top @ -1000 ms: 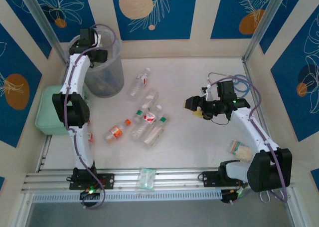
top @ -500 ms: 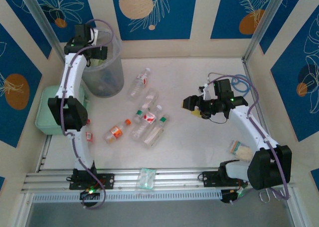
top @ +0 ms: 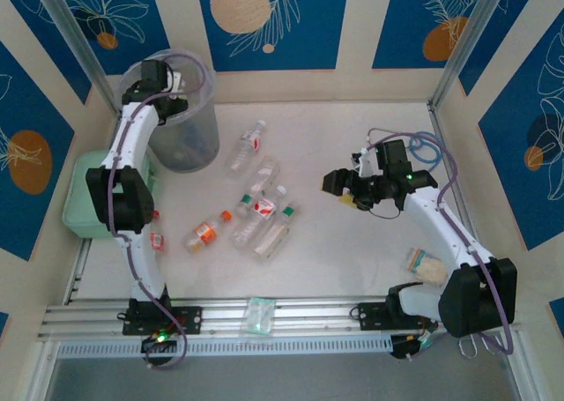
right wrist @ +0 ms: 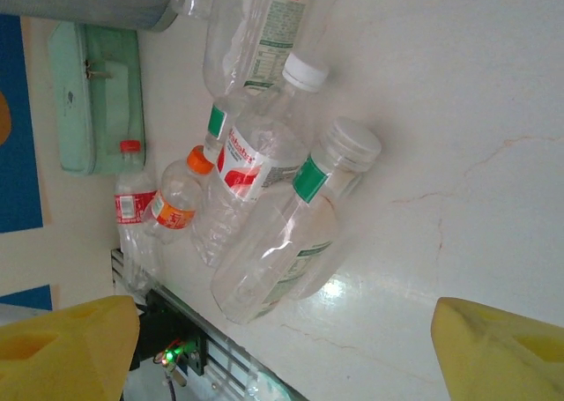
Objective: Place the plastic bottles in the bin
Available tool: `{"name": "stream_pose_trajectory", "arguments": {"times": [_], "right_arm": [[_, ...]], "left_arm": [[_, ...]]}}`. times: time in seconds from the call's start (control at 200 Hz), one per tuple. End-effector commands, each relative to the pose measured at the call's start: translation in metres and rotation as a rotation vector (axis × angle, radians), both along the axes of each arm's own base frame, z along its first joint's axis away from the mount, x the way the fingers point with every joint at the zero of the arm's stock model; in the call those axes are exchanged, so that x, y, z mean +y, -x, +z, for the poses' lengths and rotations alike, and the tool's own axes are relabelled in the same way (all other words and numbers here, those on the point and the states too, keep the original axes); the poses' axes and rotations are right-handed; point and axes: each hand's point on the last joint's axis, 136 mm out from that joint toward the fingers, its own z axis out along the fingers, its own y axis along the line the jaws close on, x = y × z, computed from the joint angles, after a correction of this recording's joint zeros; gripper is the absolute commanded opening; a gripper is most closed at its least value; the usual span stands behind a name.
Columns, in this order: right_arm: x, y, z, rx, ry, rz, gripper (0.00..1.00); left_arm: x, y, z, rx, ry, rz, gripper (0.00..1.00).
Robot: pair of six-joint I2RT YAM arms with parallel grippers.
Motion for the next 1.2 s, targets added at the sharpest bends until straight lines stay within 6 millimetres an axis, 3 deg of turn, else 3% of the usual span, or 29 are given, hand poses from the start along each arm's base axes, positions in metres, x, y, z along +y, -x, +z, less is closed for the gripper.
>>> {"name": "stream_pose_trajectory", "arguments": {"times": [0.0, 0.12, 0.275, 0.47, 0.805, 0.916, 1.196], "right_arm": [[-0.007, 0.001, 0.019, -0.040, -0.013, -0.050, 0.88], [-0.017, 0.003, 0.026, -0.076, -0.018, -0.094, 0.89], [-0.025, 0.004, 0.034, -0.139, -0.014, -0.145, 0.99], [-0.023, 0.007, 0.043, -0.157, -0.146, -0.215, 0.99], [-0.031, 0.007, 0.031, -0.169, 0.028, -0.280, 0.99], [-0.025, 0.007, 0.020, -0.182, 0.076, -0.285, 0.99], [0.015, 0.016, -0.019, -0.030, 0.124, -0.241, 1.00]], "left_arm": [[0.001, 0.009, -0.009, 0.019, 0.056, 0.010, 0.44], [0.003, 0.013, -0.023, 0.039, 0.067, 0.021, 0.43], [0.003, 0.013, -0.013, 0.019, 0.074, 0.023, 0.43], [0.001, 0.016, 0.029, -0.049, 0.083, 0.006, 0.49], [-0.002, 0.044, 0.106, -0.176, 0.054, -0.046, 0.94], [-0.005, 0.054, 0.132, -0.229, 0.058, -0.058, 1.00], [-0.026, 0.091, 0.194, -0.368, 0.101, -0.096, 1.00]]}}
